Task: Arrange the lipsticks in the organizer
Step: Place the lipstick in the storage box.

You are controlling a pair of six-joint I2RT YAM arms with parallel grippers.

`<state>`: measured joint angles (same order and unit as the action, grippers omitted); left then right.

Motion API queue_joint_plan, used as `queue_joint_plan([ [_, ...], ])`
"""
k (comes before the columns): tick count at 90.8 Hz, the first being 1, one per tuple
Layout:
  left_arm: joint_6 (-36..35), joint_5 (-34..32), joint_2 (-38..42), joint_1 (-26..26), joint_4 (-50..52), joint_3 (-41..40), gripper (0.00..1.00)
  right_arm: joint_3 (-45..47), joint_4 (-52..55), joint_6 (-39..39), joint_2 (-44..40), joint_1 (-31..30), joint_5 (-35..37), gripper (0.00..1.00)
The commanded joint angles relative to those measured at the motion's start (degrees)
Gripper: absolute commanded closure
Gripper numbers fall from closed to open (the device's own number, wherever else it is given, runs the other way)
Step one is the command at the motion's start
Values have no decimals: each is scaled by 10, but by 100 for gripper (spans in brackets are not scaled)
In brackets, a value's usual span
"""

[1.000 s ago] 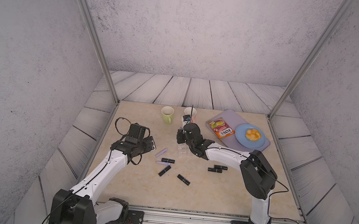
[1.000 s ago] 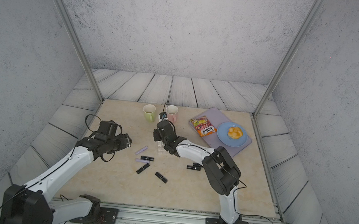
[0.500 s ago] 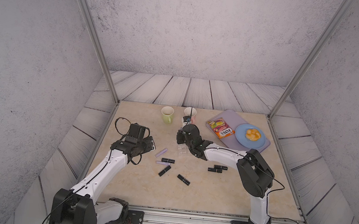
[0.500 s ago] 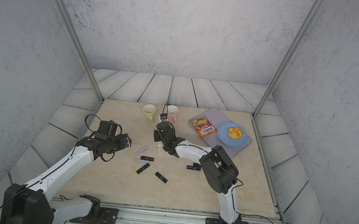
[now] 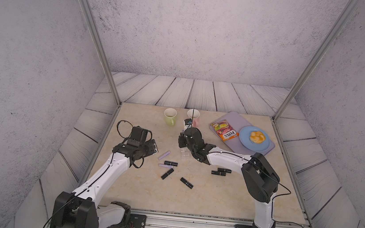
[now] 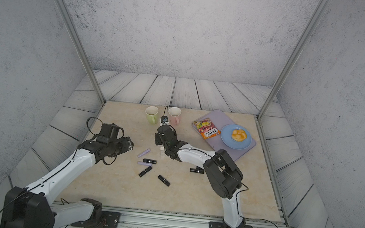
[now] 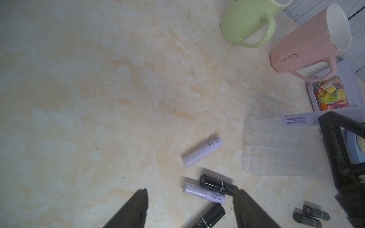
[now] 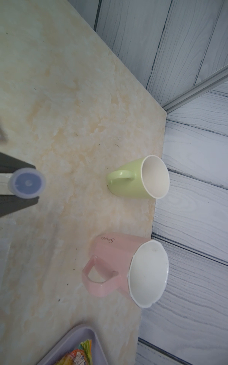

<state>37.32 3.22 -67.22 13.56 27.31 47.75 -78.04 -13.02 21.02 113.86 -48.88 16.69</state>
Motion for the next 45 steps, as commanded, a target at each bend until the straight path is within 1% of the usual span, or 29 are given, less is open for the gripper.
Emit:
queue_joint_plan([
  [1,-1,1,2,-5,-3,-8,27,9,8,6,-11,-2,17,100],
  [16,0,5,1,-6,-9,-11,27,13,1,20,4,-2,34,100],
  [45,1,8,-1,-6,-19,-18,28,10,7,32,23,-2,25,100],
])
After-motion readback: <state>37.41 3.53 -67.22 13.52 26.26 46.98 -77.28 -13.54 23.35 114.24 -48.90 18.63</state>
